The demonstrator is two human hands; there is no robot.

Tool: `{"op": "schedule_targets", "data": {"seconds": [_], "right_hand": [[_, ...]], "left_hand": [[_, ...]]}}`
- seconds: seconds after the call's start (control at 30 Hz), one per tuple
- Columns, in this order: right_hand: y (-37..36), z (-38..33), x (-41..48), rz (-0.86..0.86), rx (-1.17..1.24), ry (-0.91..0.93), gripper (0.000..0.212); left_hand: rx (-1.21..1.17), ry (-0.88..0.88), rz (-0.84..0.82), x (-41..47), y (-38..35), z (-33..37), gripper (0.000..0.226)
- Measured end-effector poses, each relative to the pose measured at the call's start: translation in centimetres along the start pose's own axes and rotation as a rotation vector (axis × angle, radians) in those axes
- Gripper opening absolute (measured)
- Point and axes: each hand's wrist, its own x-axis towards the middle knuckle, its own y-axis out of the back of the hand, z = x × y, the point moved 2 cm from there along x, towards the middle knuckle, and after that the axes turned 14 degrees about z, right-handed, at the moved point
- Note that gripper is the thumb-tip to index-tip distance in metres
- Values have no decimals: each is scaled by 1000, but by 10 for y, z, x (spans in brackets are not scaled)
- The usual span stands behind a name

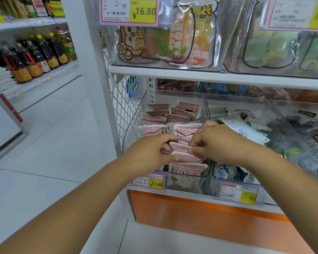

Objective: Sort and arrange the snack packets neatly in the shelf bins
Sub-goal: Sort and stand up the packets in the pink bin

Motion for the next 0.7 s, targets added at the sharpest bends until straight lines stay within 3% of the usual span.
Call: {"op": "schedule_targets", "data": {"seconds": [0.13,0.3,0.43,0.5,0.6,0.7], "right_hand": [[4,3,-1,91,-121,26,22],[-1,2,0,-16,-111,50,22],[20,10,3,48,131,-72,15],[22,9,7,130,71,-63,9],[6,3,14,151,-94,6,17],[2,2,14,44,-69,0,12]], "left_hand": [[15,-26,-1,1,-6,5,45],[-6,-11,-124,3,4,7,42],[258,-125,124,9,24,10,38],[291,-157,217,12,23,12,32],[238,-168,117,15,8,14,32],[217,-160,69,18,4,11,23]]}}
